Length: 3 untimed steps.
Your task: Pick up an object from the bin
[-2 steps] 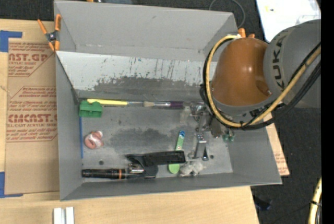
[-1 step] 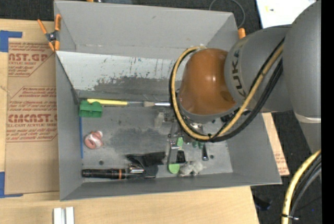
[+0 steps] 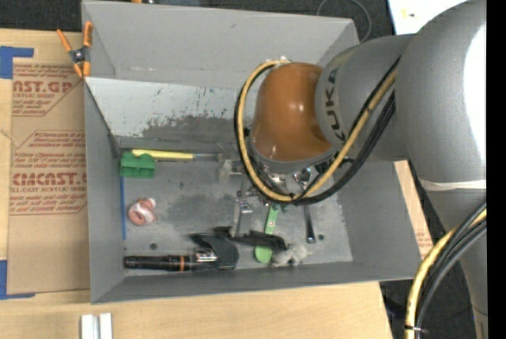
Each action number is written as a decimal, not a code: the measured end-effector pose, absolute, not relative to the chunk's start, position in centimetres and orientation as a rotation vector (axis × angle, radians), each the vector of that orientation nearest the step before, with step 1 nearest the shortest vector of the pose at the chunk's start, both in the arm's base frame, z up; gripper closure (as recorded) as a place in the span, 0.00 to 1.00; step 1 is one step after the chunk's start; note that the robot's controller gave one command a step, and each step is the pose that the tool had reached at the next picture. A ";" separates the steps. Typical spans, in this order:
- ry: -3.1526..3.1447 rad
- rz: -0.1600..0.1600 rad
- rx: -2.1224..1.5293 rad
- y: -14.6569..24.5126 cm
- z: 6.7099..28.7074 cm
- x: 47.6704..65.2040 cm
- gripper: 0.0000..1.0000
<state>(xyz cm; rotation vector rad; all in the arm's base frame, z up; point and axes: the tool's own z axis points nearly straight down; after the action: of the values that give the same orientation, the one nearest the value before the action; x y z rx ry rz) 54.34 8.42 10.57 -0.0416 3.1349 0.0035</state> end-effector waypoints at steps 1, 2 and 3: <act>3.124 0.005 0.002 11.4 8.3 50.6 0.00; 3.136 0.003 -0.001 13.3 7.5 50.5 0.00; 3.136 0.003 0.097 5.7 7.0 48.9 1.00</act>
Offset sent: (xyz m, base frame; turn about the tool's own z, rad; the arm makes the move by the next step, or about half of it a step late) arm -0.0088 0.0570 -0.0357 0.0321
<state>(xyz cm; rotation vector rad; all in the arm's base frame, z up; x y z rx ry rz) 48.92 5.72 6.97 0.0974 3.1364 0.0029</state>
